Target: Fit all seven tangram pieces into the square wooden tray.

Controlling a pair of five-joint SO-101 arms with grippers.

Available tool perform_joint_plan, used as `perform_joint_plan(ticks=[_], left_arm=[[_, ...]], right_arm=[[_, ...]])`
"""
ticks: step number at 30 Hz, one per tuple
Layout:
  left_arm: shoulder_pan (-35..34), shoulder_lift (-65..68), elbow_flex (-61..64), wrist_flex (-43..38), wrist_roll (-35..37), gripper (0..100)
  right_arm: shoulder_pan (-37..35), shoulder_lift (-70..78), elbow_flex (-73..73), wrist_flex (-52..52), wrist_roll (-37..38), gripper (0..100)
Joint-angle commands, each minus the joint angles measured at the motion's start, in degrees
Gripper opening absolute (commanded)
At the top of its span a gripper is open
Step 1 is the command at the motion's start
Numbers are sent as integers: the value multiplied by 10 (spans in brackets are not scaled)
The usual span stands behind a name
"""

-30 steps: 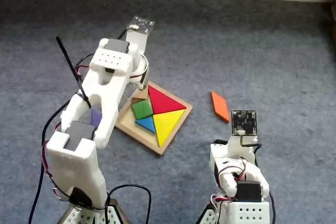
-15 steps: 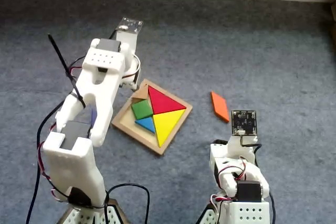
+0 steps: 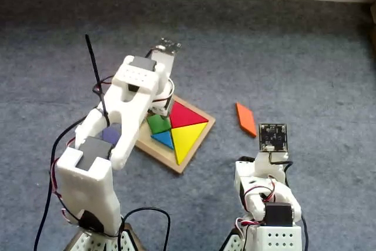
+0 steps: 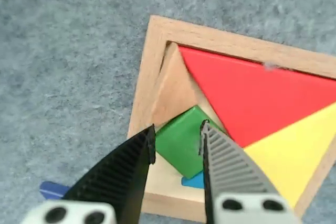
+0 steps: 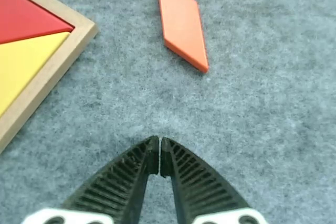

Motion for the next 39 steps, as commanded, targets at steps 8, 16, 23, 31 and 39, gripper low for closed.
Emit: perform_joint_plan(ticks=[8,16,23,31,39], left_arm=[[-39,-80,-3,-5,5,155],[-63,-96,55,-35,4,157],[-33,-92,99,-40,-53,154],[7,-91,145,-131,-53,154],[7,-107,133,-148,-51,154]], right_arm=[[7,-12,64,0,-3,26],[7,-12,64,0,-3,26],[7,-12,64,0,-3,26],[7,-12,64,0,-3,26],[7,-12,64,0,-3,26]])
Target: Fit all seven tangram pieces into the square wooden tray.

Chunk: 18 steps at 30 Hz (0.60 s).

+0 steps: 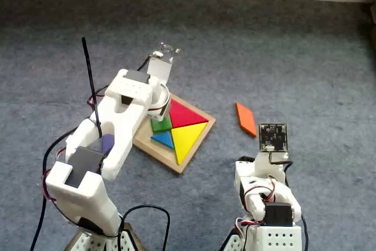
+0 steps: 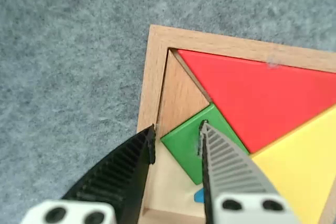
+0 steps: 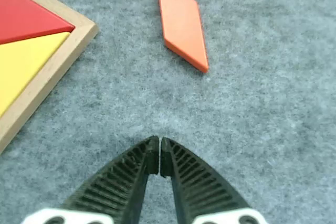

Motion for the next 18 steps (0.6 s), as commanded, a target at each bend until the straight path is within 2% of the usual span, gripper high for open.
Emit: perform_joint_plan(ticks=[1,8,13,18], left_arm=[[15,-40,-15,-3,-3,154],[15,-173,13,76,32,153],[48,-240,126,73,30,157],[73,-245,196,30,30,158]], right_arm=[[7,-12,64,0,-3,26],[7,-12,64,0,-3,26],[7,-12,64,0,-3,26],[7,-12,64,0,-3,26]])
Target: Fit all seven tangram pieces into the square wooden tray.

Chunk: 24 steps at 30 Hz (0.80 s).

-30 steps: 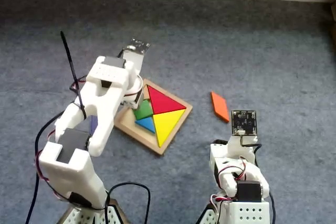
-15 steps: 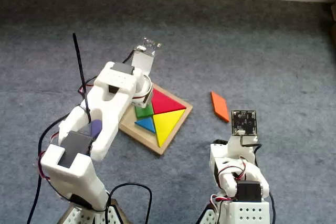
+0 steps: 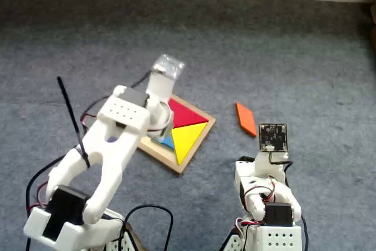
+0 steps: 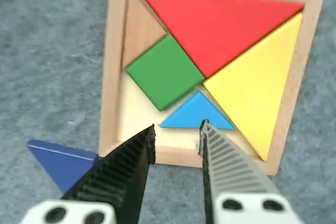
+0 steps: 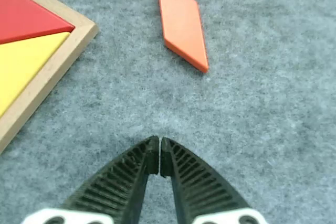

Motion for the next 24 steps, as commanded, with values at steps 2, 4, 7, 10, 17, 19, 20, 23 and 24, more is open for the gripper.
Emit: perform_joint_plan(ticks=[2,4,7,10,17,19,20,23,24], left_arm=[[20,-26,41,-37,6,158],[19,-25,51,-54,6,158],[20,-25,68,-84,6,158],[20,-24,85,-110,6,158],[18,-20,87,-122,5,158],[15,4,80,-134,0,158],[15,22,70,-136,-12,158],[15,74,22,-115,-22,154],[15,90,4,-104,-23,154]], right_arm=[[7,-12,64,0,-3,26],[7,-12,64,0,-3,26],[7,-12,64,0,-3,26],[7,-12,64,0,-3,26],[7,-12,64,0,-3,26],[7,-12,64,0,-3,26],[7,-12,64,0,-3,26],[7,-12,64,0,-3,26],[7,-12,64,0,-3,26]])
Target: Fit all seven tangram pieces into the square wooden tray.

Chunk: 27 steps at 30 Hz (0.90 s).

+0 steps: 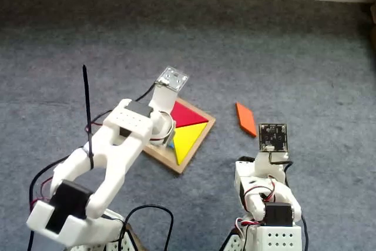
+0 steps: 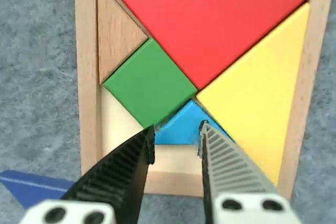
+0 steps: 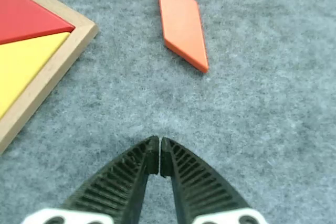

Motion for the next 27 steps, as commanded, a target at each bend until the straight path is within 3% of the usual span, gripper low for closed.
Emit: perform_joint_plan(ticks=[1,10,15,24,27], left_arm=[[7,62,-82,32,-9,154],[7,87,-166,42,-9,154],[-10,11,-186,104,-8,154],[-94,-145,-103,160,-14,162],[-134,-161,-63,156,-47,211]], right_arm=[[7,-12,64,0,-3,26],[7,-12,64,0,-3,26],[7,-12,64,0,-3,26],[7,-12,64,0,-3,26],[7,-12,64,0,-3,26]])
